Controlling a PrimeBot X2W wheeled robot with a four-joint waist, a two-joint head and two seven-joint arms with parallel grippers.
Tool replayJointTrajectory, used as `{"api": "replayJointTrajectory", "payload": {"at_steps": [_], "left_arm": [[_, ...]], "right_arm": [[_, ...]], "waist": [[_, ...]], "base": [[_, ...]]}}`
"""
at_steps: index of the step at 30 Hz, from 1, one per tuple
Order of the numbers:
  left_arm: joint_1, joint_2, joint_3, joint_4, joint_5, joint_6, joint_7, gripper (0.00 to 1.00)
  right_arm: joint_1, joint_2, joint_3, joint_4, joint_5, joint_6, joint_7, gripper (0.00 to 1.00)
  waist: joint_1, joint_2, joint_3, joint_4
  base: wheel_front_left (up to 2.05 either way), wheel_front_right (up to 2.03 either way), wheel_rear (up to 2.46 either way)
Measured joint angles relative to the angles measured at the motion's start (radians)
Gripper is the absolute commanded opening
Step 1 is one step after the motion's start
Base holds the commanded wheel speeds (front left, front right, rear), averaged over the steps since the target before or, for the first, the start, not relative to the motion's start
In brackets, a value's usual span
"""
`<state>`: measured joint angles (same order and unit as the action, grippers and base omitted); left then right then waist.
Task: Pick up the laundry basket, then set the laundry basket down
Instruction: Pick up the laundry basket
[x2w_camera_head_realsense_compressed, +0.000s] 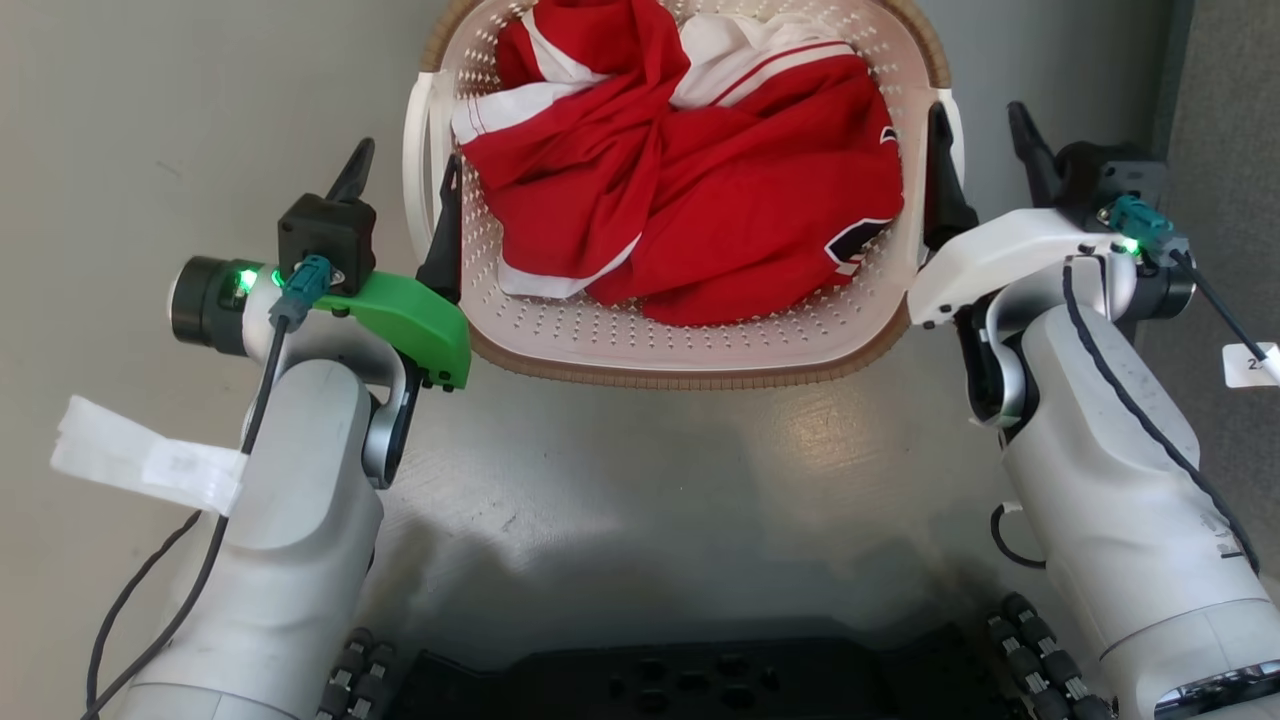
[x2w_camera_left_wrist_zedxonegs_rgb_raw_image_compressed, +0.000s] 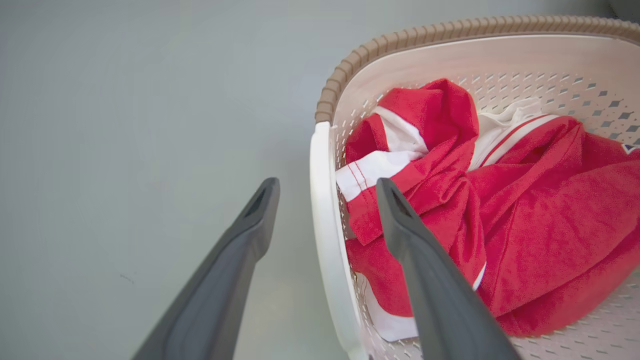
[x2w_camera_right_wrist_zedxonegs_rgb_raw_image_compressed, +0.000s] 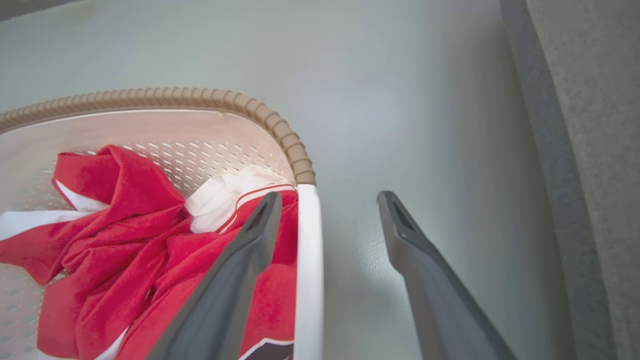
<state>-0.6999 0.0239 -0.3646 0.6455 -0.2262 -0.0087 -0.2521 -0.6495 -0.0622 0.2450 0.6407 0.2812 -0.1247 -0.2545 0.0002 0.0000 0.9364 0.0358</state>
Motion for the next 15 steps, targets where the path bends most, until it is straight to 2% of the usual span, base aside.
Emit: {"api": "replayJointTrajectory", "payload": {"at_steps": [10,15], "left_arm": [[-0.046,-0.001,-0.026,0.112,-0.018,-0.001,0.0,1.0],[-0.062,-0.001,-0.029,0.16,-0.066,-0.009,0.0,1.0]], "right_arm": [[-0.028,0.0,0.027,0.073,0.02,0.0,0.0,1.0],[-0.052,0.0,0.036,0.113,0.038,0.001,0.0,1.0]], "waist": [[-0.0001,0.0,0.045,-0.007],[-0.0001,0.0,0.061,-0.007]], "base": [[0.0,0.0,0.0],[0.0,0.0,0.0]]}}
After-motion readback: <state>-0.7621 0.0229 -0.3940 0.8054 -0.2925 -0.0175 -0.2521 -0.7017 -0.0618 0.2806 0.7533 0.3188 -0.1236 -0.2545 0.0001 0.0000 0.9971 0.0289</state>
